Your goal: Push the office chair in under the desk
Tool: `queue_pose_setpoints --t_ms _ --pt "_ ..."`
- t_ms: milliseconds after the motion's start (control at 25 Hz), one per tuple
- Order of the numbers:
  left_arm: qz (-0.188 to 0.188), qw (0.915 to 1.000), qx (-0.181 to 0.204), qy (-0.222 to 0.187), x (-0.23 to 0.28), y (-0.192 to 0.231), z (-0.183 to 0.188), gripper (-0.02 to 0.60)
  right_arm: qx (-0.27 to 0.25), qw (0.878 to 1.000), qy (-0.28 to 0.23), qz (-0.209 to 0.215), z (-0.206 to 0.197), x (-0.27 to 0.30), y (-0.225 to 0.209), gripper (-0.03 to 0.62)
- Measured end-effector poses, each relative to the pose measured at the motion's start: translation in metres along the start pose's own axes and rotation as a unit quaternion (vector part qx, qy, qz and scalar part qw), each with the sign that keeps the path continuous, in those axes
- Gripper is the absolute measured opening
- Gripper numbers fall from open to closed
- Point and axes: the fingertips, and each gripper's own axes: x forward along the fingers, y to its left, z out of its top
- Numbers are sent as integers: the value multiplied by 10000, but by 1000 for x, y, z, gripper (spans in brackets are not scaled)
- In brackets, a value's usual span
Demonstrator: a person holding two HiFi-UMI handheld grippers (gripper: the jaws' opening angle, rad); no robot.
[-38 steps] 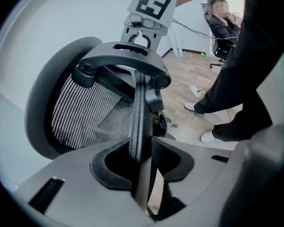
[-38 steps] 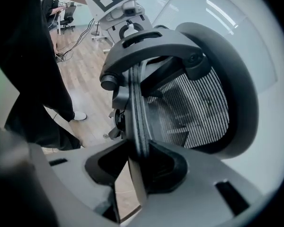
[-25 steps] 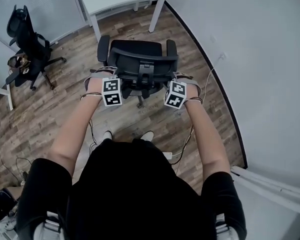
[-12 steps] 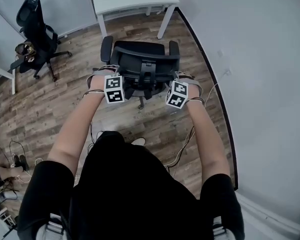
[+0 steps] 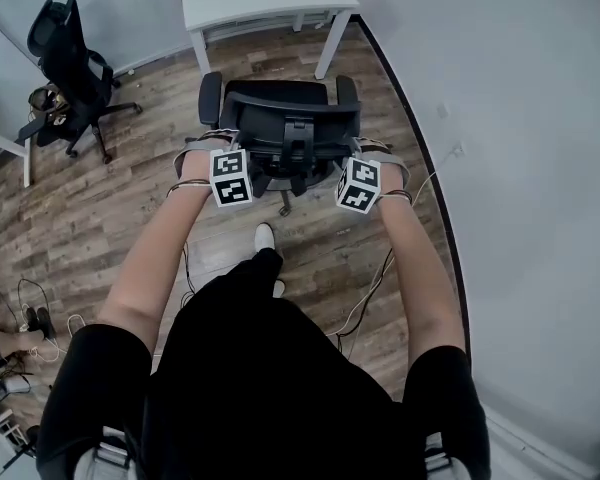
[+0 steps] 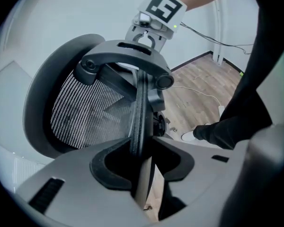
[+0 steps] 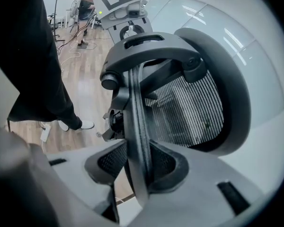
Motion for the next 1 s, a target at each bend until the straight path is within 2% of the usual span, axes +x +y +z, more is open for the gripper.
queue_pose_setpoints --t_ms 360,560,680,840,1000 --pt "40 9999 -150 19 16 15 14 123 -191 9998 -98 -18 -18 16 -27 135" --pt "-116 9998 -134 -100 29 25 31 110 -253 9995 -83 143 -39 27 -44 135" --pt "-161 9994 -225 -226 28 19 27 107 -283 9994 -32 203 -35 30 -42 135" --pt "-188 9989 -345 -272 51 47 60 104 -321 9991 -55 264 -72 43 -78 135" --pt "-279 9977 -467 -406 62 63 67 103 -296 9990 -32 327 -80 52 -99 137"
